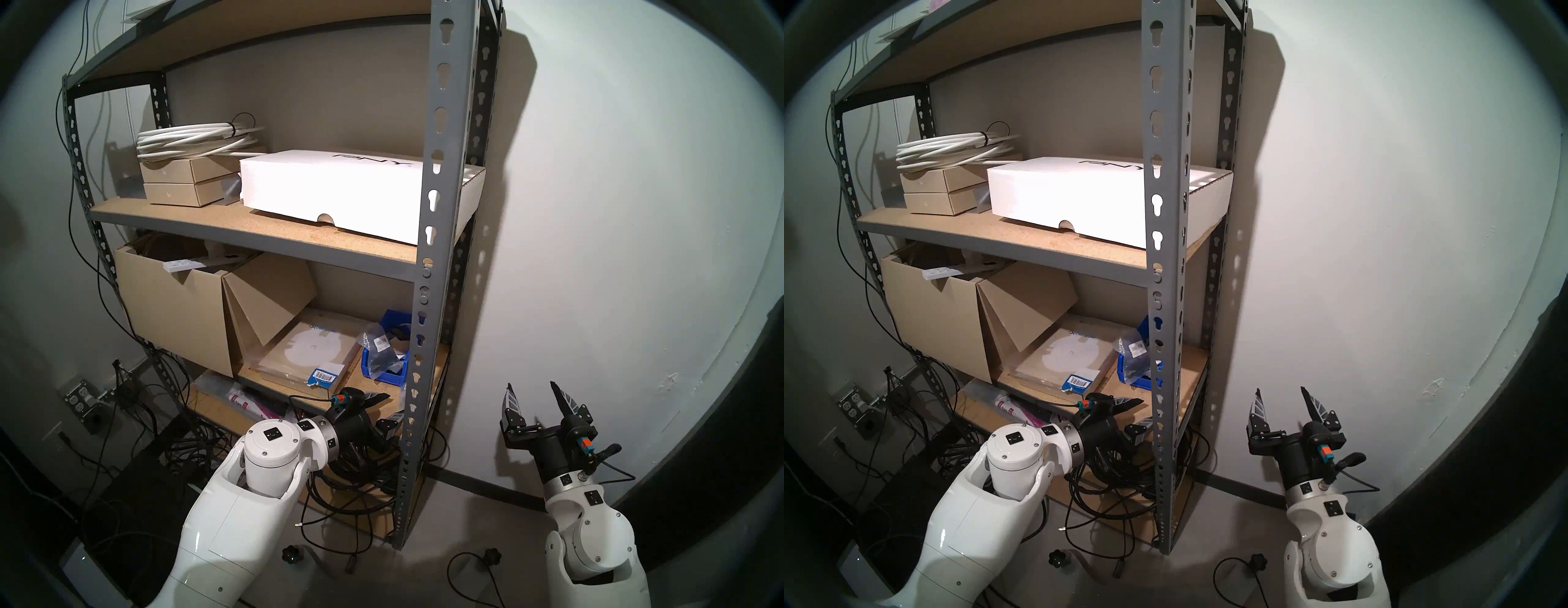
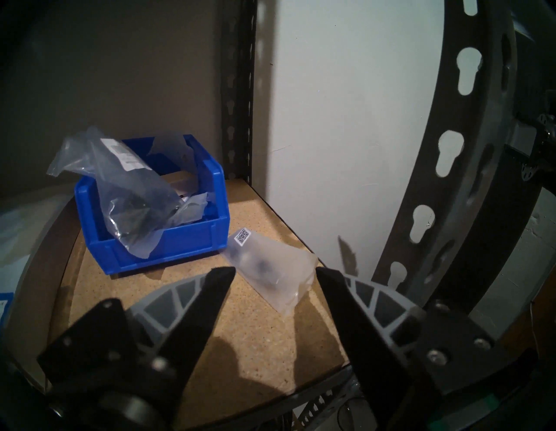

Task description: Organize the rack shelf by putting things into a case

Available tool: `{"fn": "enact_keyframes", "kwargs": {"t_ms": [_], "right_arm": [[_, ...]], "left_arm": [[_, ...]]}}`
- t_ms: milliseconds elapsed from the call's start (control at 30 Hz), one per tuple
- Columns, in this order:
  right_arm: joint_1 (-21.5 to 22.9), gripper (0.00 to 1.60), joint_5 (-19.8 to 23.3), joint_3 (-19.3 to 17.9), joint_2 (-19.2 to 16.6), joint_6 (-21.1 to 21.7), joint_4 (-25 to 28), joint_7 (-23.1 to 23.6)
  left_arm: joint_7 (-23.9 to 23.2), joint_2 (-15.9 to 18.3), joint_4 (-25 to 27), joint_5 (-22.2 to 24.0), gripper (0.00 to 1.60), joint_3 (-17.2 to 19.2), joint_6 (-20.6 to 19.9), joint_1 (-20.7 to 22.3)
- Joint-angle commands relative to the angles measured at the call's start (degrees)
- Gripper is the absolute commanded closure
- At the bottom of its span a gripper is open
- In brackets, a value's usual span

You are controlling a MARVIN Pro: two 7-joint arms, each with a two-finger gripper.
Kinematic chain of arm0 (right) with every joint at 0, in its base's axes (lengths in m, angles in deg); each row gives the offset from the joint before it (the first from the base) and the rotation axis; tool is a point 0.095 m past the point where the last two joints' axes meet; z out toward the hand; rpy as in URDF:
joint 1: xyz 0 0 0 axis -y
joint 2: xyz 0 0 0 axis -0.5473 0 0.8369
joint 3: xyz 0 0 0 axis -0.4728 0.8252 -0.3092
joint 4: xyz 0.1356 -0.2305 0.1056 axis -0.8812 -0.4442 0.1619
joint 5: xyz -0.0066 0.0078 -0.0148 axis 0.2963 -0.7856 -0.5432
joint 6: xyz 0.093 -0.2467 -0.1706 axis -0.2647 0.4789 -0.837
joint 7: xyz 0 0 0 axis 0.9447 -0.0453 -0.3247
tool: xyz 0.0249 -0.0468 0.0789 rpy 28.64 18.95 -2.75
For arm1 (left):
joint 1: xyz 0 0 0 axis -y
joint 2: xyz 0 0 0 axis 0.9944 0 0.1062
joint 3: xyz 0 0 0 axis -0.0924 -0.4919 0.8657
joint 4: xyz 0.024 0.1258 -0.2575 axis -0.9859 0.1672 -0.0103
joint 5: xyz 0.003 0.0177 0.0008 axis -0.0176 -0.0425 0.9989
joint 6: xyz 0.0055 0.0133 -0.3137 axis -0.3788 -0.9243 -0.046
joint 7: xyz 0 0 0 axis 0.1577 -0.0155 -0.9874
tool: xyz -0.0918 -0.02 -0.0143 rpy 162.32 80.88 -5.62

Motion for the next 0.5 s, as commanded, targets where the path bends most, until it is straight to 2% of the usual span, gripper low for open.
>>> {"fn": "enact_keyframes", "kwargs": {"t_ms": [0,167,267,467], "right_arm": [[0.11,0.0,0.08,0.06,0.1,-0.19,1.21,-0.05],[0.1,0.0,0.08,0.06,0.1,-0.18,1.21,-0.05],[0.1,0.0,0.08,0.06,0.1,-0.18,1.21,-0.05],[0.1,0.0,0.08,0.06,0.1,-0.18,1.22,-0.05]], "left_arm": [[-0.6,-0.07,0.25,0.03,0.46,-0.13,1.22,1.63],[-1.23,0.11,0.02,-0.64,0.44,-0.51,1.32,2.07],[-1.29,0.08,-0.53,-1.33,0.32,-0.91,1.71,2.45],[-1.36,0.1,-1.74,-2.42,0.36,-1.3,2.36,3.15]]}}
